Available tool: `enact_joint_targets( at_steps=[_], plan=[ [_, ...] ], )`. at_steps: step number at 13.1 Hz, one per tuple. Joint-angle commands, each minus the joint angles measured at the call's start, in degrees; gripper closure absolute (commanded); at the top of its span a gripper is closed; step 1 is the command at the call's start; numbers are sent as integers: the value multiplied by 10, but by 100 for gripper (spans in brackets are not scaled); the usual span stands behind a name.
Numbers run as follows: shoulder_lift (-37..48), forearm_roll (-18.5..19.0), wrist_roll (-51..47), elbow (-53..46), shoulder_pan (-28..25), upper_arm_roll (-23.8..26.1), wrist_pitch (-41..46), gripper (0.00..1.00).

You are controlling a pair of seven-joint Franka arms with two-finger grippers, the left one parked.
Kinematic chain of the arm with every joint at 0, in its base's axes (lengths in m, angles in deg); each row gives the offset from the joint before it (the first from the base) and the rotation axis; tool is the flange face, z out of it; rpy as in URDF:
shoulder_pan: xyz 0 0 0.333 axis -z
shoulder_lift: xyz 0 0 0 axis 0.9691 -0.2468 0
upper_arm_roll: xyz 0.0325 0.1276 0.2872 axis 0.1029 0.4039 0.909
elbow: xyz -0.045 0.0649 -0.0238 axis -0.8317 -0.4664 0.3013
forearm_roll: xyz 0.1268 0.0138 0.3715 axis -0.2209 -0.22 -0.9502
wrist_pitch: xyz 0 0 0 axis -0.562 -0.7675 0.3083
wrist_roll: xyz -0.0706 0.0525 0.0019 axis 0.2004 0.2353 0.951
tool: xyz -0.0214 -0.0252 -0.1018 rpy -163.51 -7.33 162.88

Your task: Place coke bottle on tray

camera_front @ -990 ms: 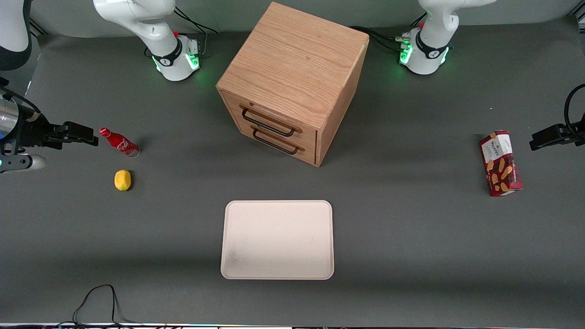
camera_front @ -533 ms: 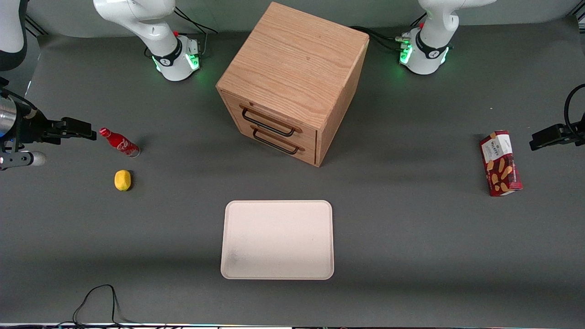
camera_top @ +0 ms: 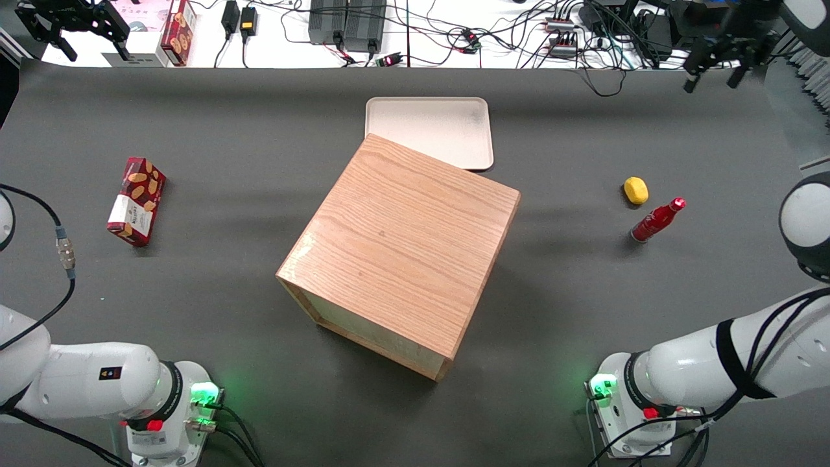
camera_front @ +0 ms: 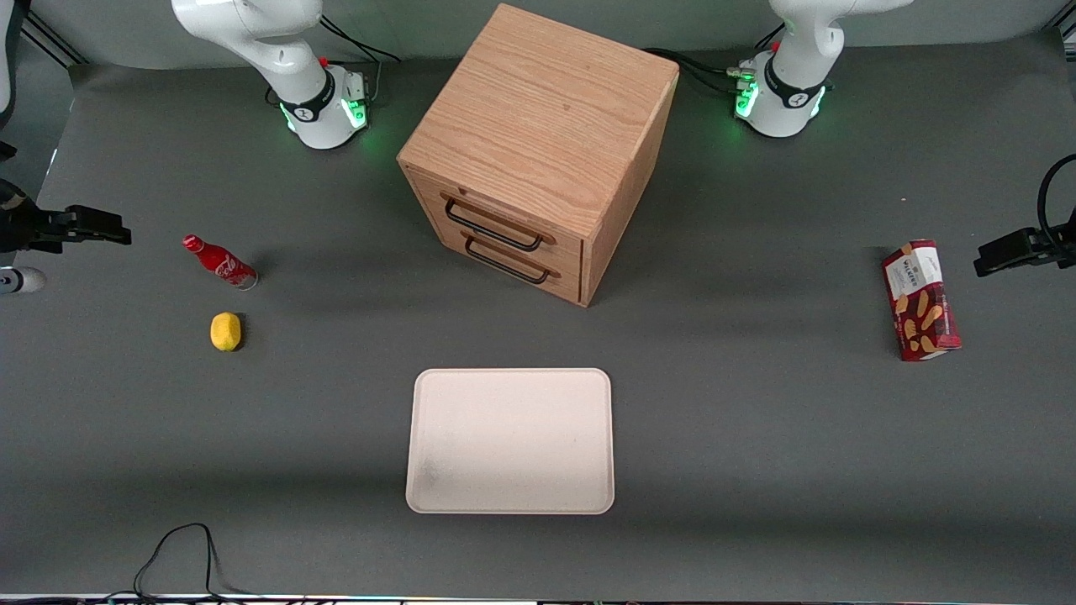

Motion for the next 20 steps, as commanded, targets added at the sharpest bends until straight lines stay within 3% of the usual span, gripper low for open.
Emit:
enact_joint_targets(
  at_steps=[1,8,12,20],
  plan=[
    [82,41,42,99,-4,-31,-49,0],
    [151,42,41,186,-7,-32,-75,0],
    [240,52,43,267,-6,-40,-87,0],
    [249,60,44,327,-4,-48,-137,0]
  ],
)
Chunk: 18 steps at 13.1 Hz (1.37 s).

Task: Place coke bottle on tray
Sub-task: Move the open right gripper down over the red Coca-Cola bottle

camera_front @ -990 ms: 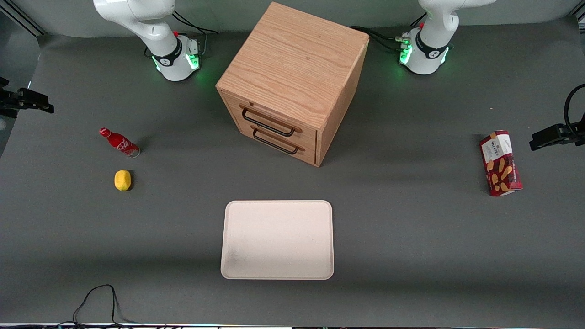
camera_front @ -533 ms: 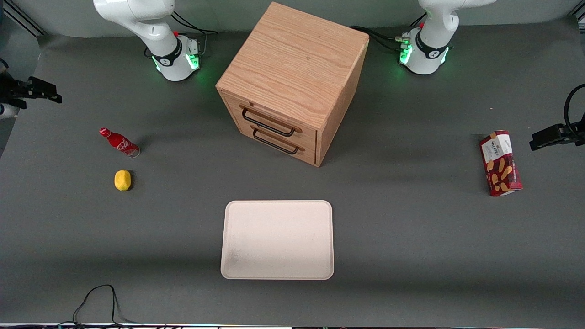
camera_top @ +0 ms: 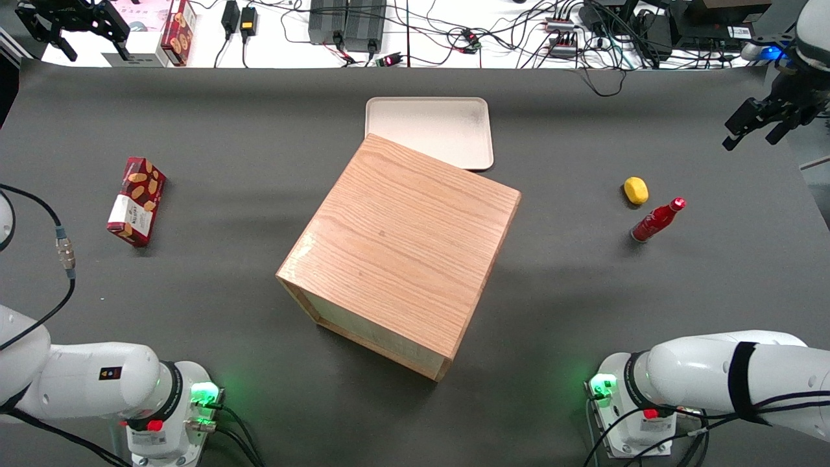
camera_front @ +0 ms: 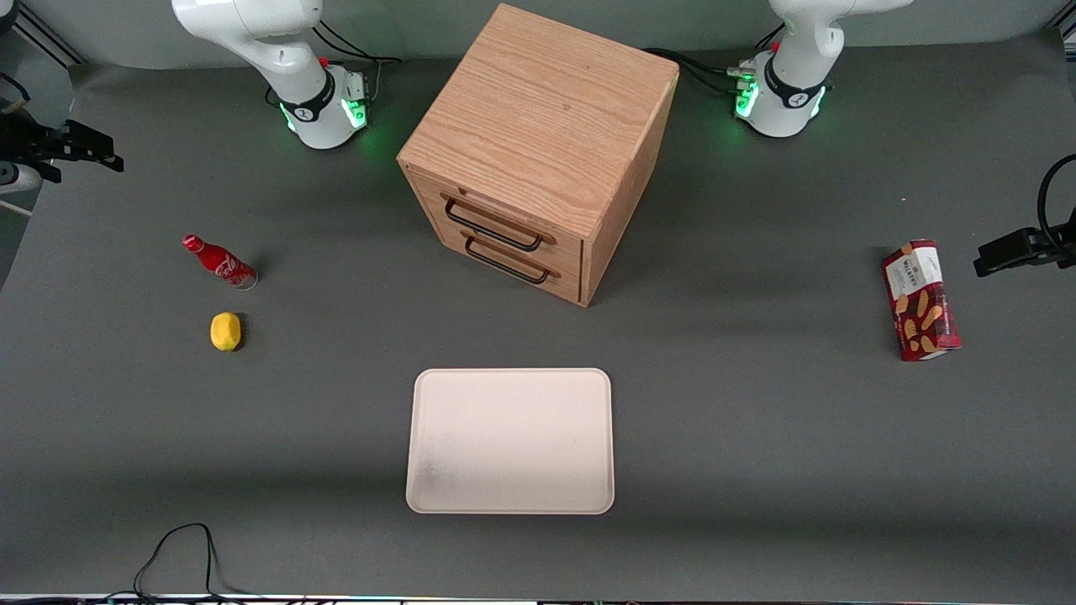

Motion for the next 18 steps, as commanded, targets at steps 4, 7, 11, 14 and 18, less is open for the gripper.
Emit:
enact_joint_targets(
  at_steps=[4,7,11,14,18],
  plan=[
    [12,14,9,87,-3,-21,-97,0],
    [1,14,9,111,-3,-23,-134,0],
    [-19,16,9,164,-3,-25,-221,0],
    [-32,22,11,212,-3,-38,-294,1],
    [-61,27,34,227,-3,-46,-334,1]
  ],
)
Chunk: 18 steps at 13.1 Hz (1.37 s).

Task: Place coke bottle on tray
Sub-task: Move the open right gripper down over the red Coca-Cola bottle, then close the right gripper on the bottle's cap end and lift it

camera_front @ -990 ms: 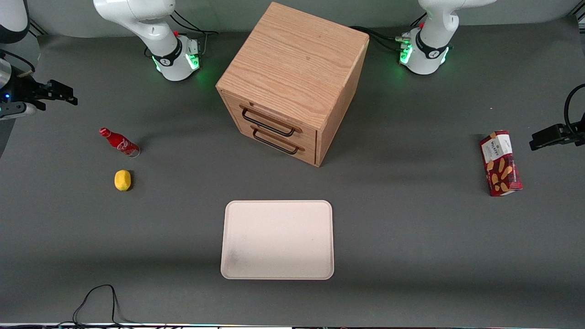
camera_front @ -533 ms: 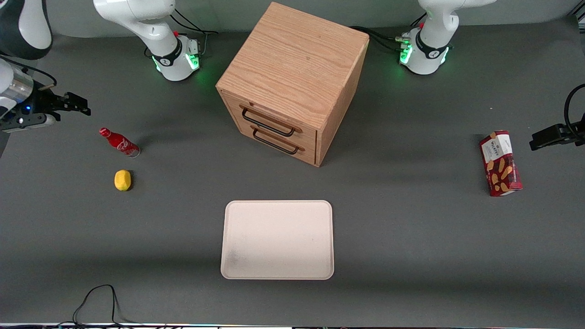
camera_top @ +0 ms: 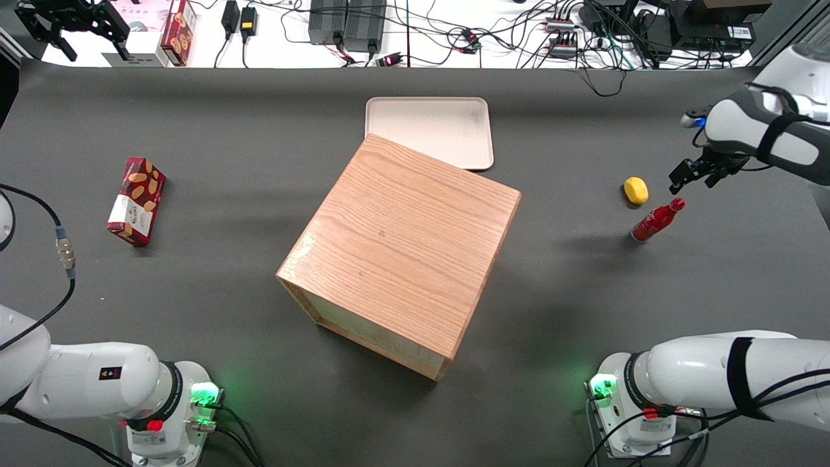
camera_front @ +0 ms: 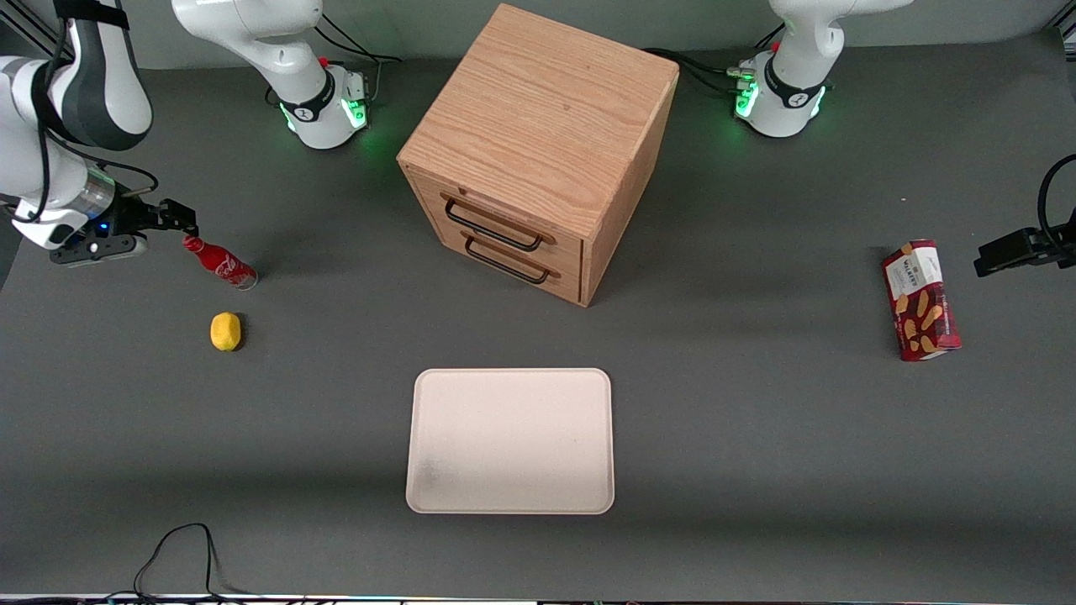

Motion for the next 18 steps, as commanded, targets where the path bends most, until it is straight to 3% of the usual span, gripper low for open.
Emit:
enact_joint_targets(
  at_steps=[1,10,14,15,16,17,18],
  plan=[
    [-15,10,20,3,-5,-11,-25,1],
    [-22,11,21,67,-4,-13,-113,2],
    [-27,11,23,70,-4,-14,-119,8],
    [-27,11,23,70,-4,-14,-119,28],
    [-25,11,23,70,-4,-15,-119,67],
    [-25,11,29,70,-4,-19,-119,100],
    [-25,11,50,70,-4,-31,-119,100]
  ],
)
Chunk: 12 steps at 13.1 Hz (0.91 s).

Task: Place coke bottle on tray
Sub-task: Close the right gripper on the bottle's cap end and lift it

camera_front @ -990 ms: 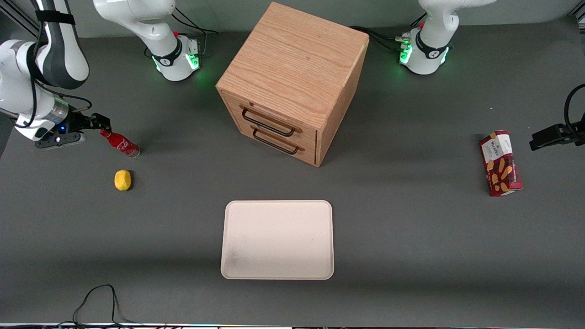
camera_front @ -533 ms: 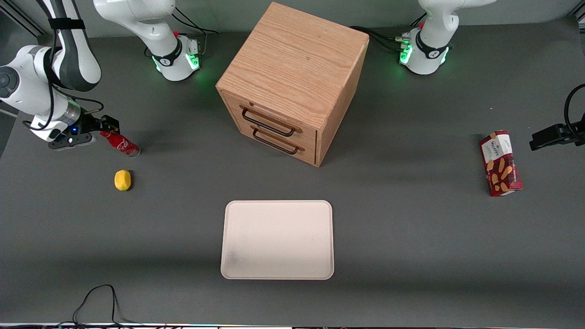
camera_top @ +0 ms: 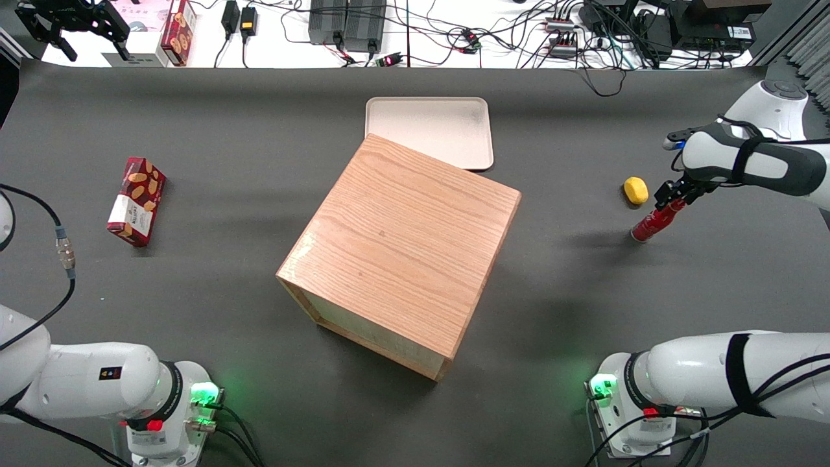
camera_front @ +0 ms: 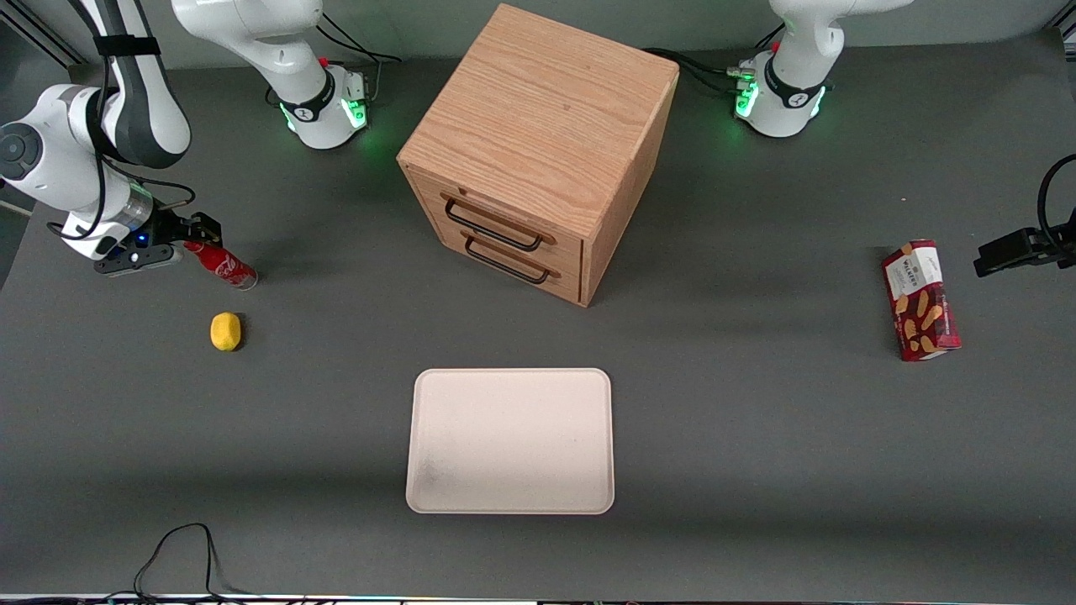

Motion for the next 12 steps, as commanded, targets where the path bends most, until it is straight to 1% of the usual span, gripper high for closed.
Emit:
enact_joint_targets(
  at_steps=[1,3,12],
  plan=[
    [5,10,42,5,-3,-32,-12,100],
    [7,10,49,4,-3,-40,-12,100],
    [8,10,42,3,-5,-39,-10,100]
  ],
)
